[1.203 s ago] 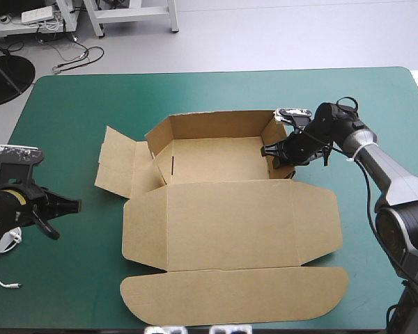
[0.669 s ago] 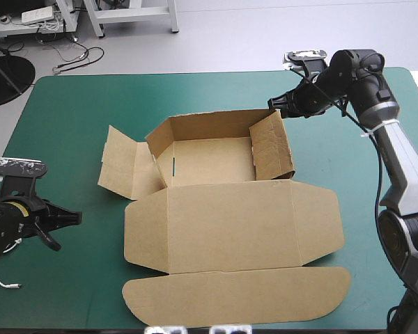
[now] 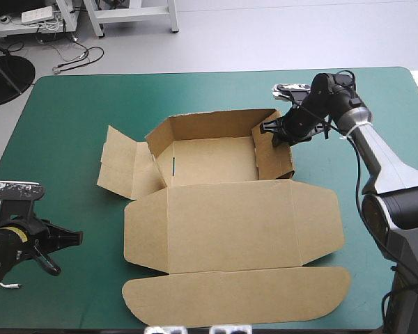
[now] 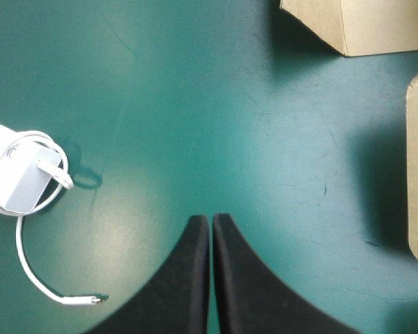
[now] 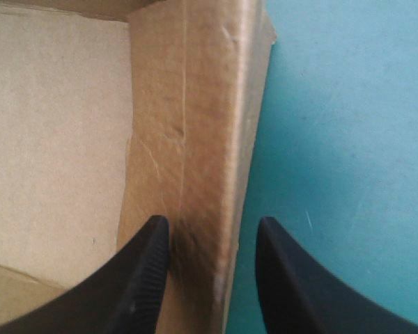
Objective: Fold the box
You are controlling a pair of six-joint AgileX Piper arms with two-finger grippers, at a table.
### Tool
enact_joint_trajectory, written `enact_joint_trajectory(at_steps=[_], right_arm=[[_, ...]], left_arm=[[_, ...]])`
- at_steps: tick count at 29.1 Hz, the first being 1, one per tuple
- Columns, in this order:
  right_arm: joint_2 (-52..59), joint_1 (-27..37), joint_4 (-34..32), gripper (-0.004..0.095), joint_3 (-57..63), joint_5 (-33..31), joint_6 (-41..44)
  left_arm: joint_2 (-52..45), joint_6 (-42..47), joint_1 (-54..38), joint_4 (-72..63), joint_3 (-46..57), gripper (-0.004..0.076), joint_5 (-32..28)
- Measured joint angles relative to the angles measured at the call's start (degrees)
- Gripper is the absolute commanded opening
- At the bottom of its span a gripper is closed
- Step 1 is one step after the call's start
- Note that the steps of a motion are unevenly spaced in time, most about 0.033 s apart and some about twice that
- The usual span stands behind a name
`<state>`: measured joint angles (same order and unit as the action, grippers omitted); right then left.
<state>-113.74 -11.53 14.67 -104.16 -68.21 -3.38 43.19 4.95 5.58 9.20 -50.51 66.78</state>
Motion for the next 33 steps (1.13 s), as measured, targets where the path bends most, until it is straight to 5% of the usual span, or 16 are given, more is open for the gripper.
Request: enact_joint_trajectory(at_steps=[2,5,15,25,33], right_arm=[[-1.9,0.0,1.8,0.0304,0.0,1.6,-0.1],[-3.9,0.0,2.5,-0.0004,0.0,1.9,-0.3],[-2.5,0.1,2.0,-0.0020,0.3,-0.1,-1.1],[11.1,0.0,1.0,-0.0020,0.4,-2.5,-2.4],[20.7,3.9,3.0,-0.0020,0.4,-3.7,-2.8]], left_arm=[[0.0,0.1,0.0,0.0,0.0,-0.0007,-0.7],[0.0,0.1,0.0,0.3,0.1,-0.0007,-3.4],[4.5,0.8,-0.5,3.9,-0.7,-0.0006,-13.4],[19.6,0.7,-3.1,4.5,-13.8,0.0015,-16.2],[28.0,-13.4,-19.9,-17.7,-23.6,0.0015,-16.0]])
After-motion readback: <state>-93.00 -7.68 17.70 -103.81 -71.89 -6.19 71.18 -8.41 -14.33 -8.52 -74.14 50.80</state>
